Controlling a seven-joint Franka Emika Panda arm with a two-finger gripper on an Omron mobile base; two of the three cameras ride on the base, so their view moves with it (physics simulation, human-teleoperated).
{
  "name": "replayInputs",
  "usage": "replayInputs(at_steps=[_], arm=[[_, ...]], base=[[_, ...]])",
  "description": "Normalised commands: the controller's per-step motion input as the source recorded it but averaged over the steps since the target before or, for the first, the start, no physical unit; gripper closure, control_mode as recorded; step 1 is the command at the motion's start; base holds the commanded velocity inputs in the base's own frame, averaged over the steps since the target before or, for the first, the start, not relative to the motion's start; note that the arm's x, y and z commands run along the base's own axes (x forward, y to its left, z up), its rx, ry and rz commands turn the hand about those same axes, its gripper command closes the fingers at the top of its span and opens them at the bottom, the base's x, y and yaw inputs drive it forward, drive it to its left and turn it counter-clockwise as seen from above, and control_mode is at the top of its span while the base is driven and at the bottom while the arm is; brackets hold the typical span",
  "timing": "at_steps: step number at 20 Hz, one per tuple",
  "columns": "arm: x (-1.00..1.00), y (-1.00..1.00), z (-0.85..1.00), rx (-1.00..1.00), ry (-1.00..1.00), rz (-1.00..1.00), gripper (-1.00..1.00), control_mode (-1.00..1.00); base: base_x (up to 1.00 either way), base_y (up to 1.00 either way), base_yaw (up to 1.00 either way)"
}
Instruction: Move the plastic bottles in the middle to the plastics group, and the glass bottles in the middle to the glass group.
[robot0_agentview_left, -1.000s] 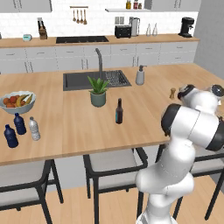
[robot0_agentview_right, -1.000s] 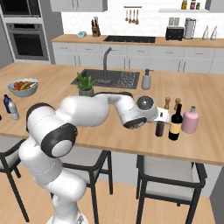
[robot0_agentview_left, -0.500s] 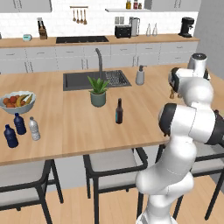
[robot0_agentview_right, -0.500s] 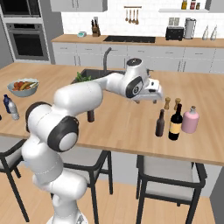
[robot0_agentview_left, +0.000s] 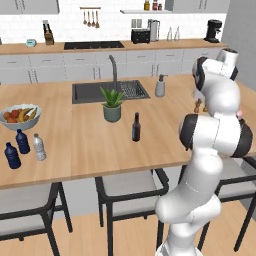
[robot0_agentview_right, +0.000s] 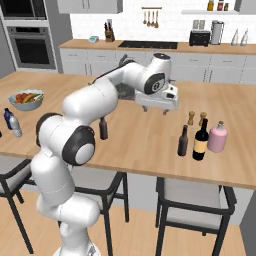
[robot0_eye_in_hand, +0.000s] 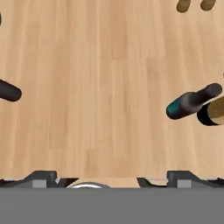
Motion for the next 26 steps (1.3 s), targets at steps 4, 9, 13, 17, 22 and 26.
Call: replayInputs(at_steps=[4,9,13,17,22,26], arm=[[-0.56,1.00,-1.00,0.05,-0.10,0.17,-1.00,-1.00],[-0.39,1.00,-0.42,0.00,-0.04,0.09,-1.00,-1.00],[-0.22,1.00,0.02,-0.01,-0.06,0.01,-1.00,-1.00],[-0.11,1.00,0.28,-0.01,-0.08,-0.12,-1.00,-1.00],[0.21,0.96,0.08,-0.03,-0.08,-0.30,-1.00,-1.00],[0.22,0.25,0.02,0.08,-0.02,-0.31,-1.00,-1.00]], base=[[0.00,0.00,0.00],[0.00,0.00,0.00],[0.00,0.00,0.00],[0.00,0.00,0.00],[0.00,0.00,0.00],[0.00,0.00,0.00]])
